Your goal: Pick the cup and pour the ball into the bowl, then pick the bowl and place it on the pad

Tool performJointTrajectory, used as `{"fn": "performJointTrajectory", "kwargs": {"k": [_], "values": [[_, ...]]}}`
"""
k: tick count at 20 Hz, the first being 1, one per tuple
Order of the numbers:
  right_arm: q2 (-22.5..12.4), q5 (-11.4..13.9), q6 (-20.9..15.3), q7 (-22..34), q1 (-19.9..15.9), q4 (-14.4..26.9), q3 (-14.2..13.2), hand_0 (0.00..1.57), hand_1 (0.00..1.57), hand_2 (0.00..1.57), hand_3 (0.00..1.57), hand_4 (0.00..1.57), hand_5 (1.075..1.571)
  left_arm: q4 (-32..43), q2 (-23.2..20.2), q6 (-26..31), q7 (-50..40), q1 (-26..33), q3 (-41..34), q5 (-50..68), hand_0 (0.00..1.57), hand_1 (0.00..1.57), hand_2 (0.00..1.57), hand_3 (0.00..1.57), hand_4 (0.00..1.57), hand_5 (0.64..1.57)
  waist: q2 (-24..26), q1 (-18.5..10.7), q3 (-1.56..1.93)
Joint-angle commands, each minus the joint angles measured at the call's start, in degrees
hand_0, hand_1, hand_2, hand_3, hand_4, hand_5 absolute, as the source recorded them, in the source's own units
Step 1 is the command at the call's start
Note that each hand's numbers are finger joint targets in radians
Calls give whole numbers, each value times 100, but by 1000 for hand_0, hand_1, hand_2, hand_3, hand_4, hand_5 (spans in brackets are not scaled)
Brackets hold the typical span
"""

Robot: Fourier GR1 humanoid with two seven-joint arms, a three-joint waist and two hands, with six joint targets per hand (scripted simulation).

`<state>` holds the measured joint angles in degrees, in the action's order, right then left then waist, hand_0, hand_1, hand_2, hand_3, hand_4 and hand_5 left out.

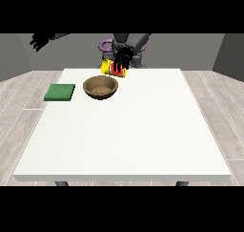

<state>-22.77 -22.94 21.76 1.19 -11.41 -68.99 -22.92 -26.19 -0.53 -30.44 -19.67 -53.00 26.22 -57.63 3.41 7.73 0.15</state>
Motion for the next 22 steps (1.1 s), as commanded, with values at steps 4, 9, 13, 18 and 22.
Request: {"fn": "performJointTrajectory", "kwargs": {"k": [4,9,13,18,22], "values": [[71,109,89,-181,-143,376,98,0,0,0,248,698,1556,212,52,997,-1310,-702,1057,-1233,1470,1470,1571,1571,1099,1570,149,38,-3],[28,29,219,-89,-363,454,154,0,0,0,306,691,1553,4,53,1904,-1682,-932,1447,-1548,608,608,1490,1539,1027,1571,0,385,-10],[389,375,-221,-119,-444,475,447,0,0,0,329,686,1549,-896,53,2662,-1712,-260,2026,-1495,333,333,1276,1571,1091,1569,284,310,-13],[410,533,-438,-311,-84,465,373,0,0,0,165,706,1550,-1243,53,2774,-1255,-14,1925,-1723,0,0,1056,1547,1106,1570,419,-205,-15],[303,422,-425,-388,-73,554,181,0,0,0,165,706,1550,-1750,-255,1806,-1354,-106,905,-987,748,748,1571,1544,1105,1556,353,-417,-20]]}}
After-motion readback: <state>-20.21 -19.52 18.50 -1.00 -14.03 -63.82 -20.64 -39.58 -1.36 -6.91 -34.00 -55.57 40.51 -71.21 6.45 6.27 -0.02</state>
